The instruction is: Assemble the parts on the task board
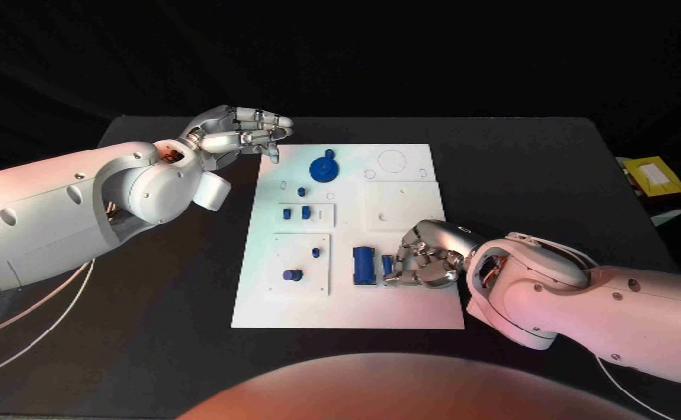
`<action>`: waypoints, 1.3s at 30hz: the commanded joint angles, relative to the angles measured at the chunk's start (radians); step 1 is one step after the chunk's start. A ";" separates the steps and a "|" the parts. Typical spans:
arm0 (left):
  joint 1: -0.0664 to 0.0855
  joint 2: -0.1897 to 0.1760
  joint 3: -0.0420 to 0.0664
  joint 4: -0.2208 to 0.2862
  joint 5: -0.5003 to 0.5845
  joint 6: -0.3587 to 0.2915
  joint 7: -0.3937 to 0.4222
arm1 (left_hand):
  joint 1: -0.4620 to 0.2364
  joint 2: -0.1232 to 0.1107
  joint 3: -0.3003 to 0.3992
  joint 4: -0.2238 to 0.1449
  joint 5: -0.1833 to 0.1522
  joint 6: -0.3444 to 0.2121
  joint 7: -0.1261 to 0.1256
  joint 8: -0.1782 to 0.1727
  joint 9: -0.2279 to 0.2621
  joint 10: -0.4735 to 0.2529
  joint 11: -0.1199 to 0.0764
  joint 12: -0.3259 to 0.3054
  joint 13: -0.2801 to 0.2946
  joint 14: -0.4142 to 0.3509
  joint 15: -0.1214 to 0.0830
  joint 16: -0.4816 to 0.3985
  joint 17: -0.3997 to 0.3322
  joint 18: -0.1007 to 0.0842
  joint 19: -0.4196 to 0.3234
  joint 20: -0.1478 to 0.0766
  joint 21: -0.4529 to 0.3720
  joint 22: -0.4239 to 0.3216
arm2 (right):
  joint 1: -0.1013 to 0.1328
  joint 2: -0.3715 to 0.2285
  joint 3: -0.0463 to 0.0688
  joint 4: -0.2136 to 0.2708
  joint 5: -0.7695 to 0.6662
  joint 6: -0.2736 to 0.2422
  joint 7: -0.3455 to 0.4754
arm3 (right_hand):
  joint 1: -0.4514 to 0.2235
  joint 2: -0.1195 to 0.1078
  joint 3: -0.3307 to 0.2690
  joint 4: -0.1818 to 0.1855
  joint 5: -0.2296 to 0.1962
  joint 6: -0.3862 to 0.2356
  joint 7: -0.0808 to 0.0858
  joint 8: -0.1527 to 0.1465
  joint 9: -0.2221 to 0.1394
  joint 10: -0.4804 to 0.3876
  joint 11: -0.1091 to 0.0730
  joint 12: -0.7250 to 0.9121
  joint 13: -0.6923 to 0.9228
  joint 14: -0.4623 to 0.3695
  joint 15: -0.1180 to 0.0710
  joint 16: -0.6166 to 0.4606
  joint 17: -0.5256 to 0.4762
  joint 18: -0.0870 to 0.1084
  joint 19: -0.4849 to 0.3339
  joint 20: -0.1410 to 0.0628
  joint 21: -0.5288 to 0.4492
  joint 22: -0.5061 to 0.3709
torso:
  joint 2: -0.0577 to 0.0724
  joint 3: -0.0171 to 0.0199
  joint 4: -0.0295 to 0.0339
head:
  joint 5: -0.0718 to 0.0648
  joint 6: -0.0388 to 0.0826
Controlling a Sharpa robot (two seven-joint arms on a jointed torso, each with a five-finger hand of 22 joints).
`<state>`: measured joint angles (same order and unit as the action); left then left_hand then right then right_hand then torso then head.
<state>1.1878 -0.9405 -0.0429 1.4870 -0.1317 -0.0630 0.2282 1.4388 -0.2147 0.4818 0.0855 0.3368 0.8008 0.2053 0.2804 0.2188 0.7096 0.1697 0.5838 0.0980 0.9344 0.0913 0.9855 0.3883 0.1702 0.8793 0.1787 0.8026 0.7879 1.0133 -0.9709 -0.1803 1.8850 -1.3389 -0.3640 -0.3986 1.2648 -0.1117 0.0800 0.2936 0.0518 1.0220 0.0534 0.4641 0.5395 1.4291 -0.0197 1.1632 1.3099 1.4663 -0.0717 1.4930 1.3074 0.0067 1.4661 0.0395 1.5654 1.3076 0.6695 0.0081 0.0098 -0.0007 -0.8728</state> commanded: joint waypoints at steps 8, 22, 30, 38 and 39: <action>0.000 0.001 0.001 0.002 0.001 0.017 0.004 | -0.003 0.010 0.005 0.000 0.004 -0.005 0.022 0.002 -0.002 -0.009 0.000 0.004 -0.001 -0.005 -0.001 0.000 -0.001 0.014 0.006 0.001 0.004 0.001 | -0.003 -0.009 0.000 0.008 -0.007 0.014 -0.004 | 0.004 0.006 -0.011 -0.005 0.004 0.006 0.000 -0.003 -0.003 0.007 0.000 0.000 0.007 0.078 -0.009 0.001 0.134 -0.007 0.105 -0.008 0.005 0.263 | -0.001 -0.0001 -0.0009 | 0.000 0.000; -0.005 0.025 -0.003 -0.029 0.017 0.000 0.031 | -0.036 -0.002 -0.004 0.017 -0.002 -0.004 0.020 0.004 -0.002 -0.012 0.000 0.014 -0.006 -0.015 0.004 0.003 -0.004 0.012 -0.006 0.007 -0.007 -0.004 | 0.067 -0.042 0.005 -0.025 0.452 -0.124 0.409 | 0.034 0.029 -0.086 -0.010 0.056 -0.095 0.041 -0.047 -0.019 -0.101 0.036 -0.191 -0.109 0.048 0.021 -0.081 0.020 0.033 0.024 0.017 -0.177 0.208 | -0.033 -0.0129 -0.0061 | -0.010 0.001; -0.029 0.069 -0.005 -0.078 0.071 -0.067 0.115 | -0.062 -0.016 -0.051 0.084 -0.009 0.034 -0.022 0.034 0.008 0.110 -0.011 -0.014 -0.035 -0.121 0.023 -0.208 -0.098 0.008 -0.099 0.038 -0.254 -0.165 | 0.105 0.048 0.010 -0.264 0.955 -0.100 0.637 | 0.208 0.072 -0.055 -0.021 0.045 -0.176 0.088 -0.087 -0.043 -0.364 0.078 -0.602 -0.410 -0.160 0.060 -0.467 -0.399 0.146 -0.284 0.052 -0.828 -0.023 | -0.066 -0.0213 -0.0133 | -0.026 0.067; -0.051 0.149 -0.004 -0.198 0.159 -0.132 0.208 | -0.037 -0.032 -0.023 0.142 -0.012 0.064 -0.039 0.013 0.010 0.305 -0.011 -0.296 -0.035 -0.094 0.043 -0.523 -0.169 0.010 -0.094 0.082 -0.520 -0.369 | 0.112 0.179 0.026 -0.548 1.192 -0.028 0.753 | 0.288 0.057 0.066 -0.008 0.037 -0.166 0.119 -0.165 -0.131 -0.404 0.131 -0.908 -0.817 -0.448 0.131 -0.936 -0.699 0.170 -0.496 0.119 -1.287 -0.336 | -0.095 -0.0179 -0.0125 | -0.030 0.136; -0.053 0.160 -0.004 -0.215 0.168 -0.139 0.218 | -0.036 -0.032 -0.025 0.145 -0.012 0.061 -0.047 0.006 0.008 0.308 -0.003 -0.327 -0.035 -0.107 0.052 -0.558 -0.177 0.008 -0.106 0.090 -0.549 -0.391 | 0.112 0.194 0.028 -0.579 1.204 -0.020 0.763 | 0.285 0.051 0.092 -0.006 0.035 -0.159 0.122 -0.179 -0.145 -0.404 0.141 -0.946 -0.877 -0.474 0.146 -1.003 -0.739 0.170 -0.518 0.135 -1.338 -0.390 | -0.098 -0.0175 -0.0118 | -0.028 0.147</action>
<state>1.1360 -0.7849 -0.0481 1.2794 -0.0343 -0.1481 0.3609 1.3963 -0.2442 0.4566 0.2267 0.3280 0.8635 0.1647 0.2876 0.2282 1.0127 0.1651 0.2655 0.0628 0.8301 0.1421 0.4374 0.2132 0.1700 0.7753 0.2687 0.2604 0.4026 1.1247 -0.7794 -0.1524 1.3279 -0.3023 -0.4415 0.2553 1.5478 -0.0529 0.1625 0.2872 0.0922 0.8597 0.1738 0.2912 0.4006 1.0241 0.1157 0.2338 0.4580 1.0075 0.0684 0.5183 0.5846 0.1703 0.9589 0.1695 0.2491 0.9385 0.5867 -0.0115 -0.0027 -0.0302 -0.7510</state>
